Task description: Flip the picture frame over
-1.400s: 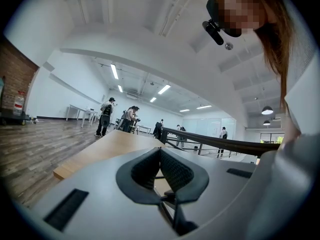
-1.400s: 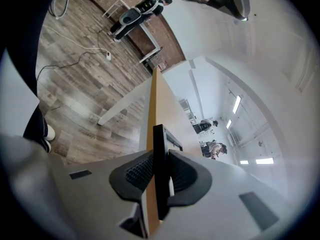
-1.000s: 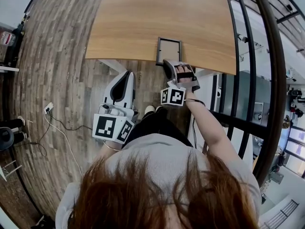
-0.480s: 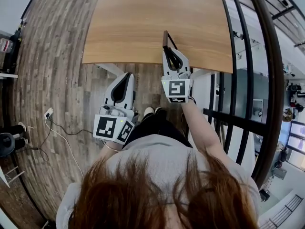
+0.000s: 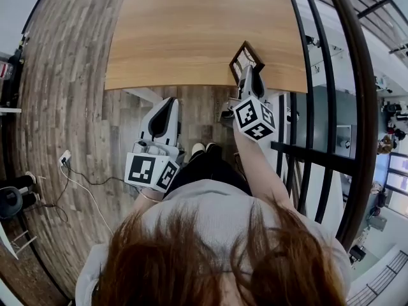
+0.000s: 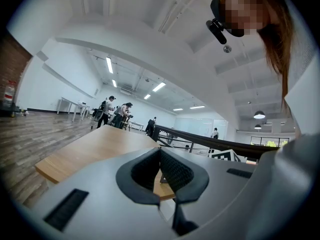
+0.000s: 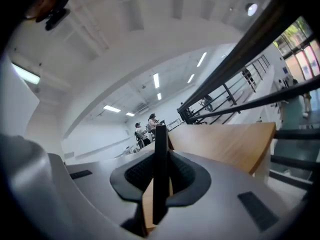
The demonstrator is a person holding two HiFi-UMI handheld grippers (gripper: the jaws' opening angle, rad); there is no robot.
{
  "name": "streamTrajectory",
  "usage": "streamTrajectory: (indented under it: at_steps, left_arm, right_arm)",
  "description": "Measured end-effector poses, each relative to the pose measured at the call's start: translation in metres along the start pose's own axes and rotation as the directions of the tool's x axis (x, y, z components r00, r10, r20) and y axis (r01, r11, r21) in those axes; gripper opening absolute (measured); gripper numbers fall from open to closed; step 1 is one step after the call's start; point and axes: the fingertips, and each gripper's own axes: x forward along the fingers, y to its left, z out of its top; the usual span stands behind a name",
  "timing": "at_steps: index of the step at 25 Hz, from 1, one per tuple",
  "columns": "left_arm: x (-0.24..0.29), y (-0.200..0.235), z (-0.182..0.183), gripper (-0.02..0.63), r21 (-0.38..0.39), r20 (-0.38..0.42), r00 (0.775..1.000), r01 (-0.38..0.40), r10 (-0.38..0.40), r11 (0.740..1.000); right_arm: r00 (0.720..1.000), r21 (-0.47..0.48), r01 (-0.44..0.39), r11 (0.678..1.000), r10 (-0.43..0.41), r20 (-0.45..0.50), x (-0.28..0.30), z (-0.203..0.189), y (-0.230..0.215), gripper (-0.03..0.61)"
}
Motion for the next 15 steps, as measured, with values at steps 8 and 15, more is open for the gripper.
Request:
streamTrajectory:
  at_steps: [8,15]
  left_arm:
    - [0.008,-0.005,-0.007,0.006,-0.007,-0.020,0.999,0.032,-0.032,0.999]
    - [0.021,-0.014,-0.011,0.006,-0.006,-0.041,0.996,0.074,-0.074,0.997]
  right_arm:
    - [0.991,0.302,0.132,0.944,-0.133,-0.017,-0.024,-0.017,-0.054,0.081]
    - [0.987,0.683,0.143,0.717,-0.155,-0.045,-0.034,-0.061,-0.075,0.081]
